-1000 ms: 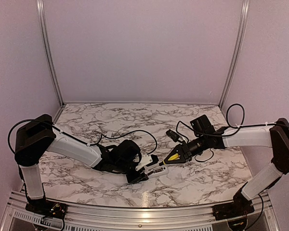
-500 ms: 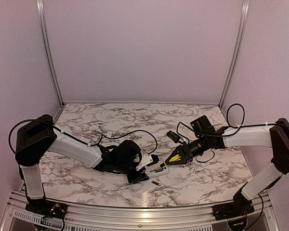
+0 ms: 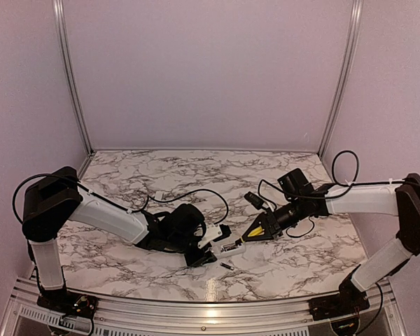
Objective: Unload the batteries from the remote control
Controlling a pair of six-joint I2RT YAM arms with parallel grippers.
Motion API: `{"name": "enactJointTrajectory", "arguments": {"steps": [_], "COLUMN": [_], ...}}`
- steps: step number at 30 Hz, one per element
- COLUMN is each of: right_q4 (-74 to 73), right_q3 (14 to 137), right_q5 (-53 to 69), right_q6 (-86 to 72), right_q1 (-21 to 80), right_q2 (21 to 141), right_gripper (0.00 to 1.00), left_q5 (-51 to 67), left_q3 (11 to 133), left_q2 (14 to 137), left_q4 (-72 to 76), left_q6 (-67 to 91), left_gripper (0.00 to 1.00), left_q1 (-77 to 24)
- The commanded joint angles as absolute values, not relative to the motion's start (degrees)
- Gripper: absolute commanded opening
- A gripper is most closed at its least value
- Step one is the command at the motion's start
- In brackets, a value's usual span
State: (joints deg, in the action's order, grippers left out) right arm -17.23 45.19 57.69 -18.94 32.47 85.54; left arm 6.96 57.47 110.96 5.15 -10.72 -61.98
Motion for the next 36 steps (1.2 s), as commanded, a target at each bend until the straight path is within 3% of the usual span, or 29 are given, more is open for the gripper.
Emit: {"name": "enactJointTrajectory", "arguments": {"steps": [1, 14, 22, 36], "right_q4": [-20.33, -21.91, -22.31, -24.11], "right_q3": [47.39, 44.44, 43.80, 43.41], "right_q5": [53.50, 47.32, 45.59, 43.35], "right_q6": [-17.90, -21.99, -23.82, -25.54], "right_q1": [32.34, 32.35, 32.35, 32.37], "right_q2": [82.62, 75.76, 71.94, 67.29], "right_gripper": [0.00, 0.00, 0.00, 0.00], "left_q5": [4.76, 3.25, 2.57, 10.49], "left_q3": [54.90, 52.41, 53.40, 62.38], "left_q2": [112.83, 108.75, 107.49, 109.02], "left_q4": [0.44, 1.23, -2.81, -17.30], "left_q6": [-9.03, -3.88, -3.19, -11.09], "left_gripper": [0.33, 0.50, 0.72, 0.70], "left_q1": [-62.40, -62.40, -62.40, -58.37]}}
